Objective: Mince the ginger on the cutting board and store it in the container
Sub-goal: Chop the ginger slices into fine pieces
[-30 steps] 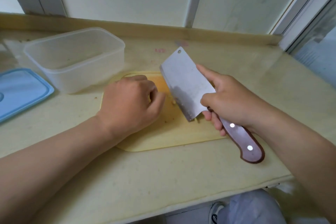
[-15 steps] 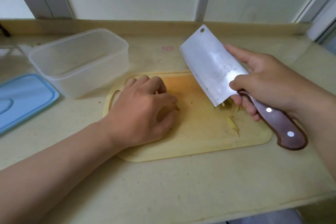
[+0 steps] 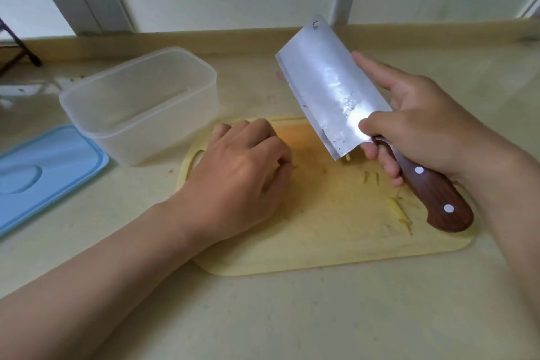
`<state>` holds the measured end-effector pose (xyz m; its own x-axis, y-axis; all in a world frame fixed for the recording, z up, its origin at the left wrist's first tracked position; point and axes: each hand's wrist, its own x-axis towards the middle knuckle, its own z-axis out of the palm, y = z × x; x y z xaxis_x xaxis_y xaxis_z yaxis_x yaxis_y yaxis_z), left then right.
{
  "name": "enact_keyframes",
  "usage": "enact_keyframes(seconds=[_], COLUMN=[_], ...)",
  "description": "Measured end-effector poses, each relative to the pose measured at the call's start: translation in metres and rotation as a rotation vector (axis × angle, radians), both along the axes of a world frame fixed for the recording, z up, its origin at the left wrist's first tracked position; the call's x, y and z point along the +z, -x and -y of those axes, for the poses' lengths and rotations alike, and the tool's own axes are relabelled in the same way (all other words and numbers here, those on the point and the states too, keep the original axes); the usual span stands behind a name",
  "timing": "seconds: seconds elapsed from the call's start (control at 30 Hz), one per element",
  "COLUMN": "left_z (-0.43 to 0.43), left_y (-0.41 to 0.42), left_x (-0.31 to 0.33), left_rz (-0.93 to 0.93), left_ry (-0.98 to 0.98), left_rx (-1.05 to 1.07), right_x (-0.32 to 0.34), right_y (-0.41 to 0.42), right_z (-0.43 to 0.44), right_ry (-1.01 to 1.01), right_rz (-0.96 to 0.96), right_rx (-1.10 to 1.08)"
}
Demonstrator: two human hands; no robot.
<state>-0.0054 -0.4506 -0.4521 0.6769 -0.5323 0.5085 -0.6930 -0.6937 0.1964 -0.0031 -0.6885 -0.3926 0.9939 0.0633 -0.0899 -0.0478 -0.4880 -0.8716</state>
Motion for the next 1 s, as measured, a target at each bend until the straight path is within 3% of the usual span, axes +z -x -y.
enact_keyframes(seconds=[0.43,0.6,0.9,1.0], left_z=[-0.028,-0.034,-0.044,-0.045], left_y=[-0.027,-0.016,0.003,0.0], left_x=[0.039,0.042,0.038,0.045], left_rz=[-0.107,-0.008,-0.373,-0.35], left_ry=[0.153,0.123,-0.13,-0.083], left_rx=[0.331,0.377,0.518,0.453], right_x=[0.008,0.006,0.003,0.002], right_y=[0.009,0.011,0.015,0.016], right_z=[0.014,0.012,0.008,0.007], right_ry=[-0.013,-0.017,0.001,-0.007], right_rz=[0.069,0.068,0.077,0.08], right_rx=[-0.043,-0.034,0.035,0.044])
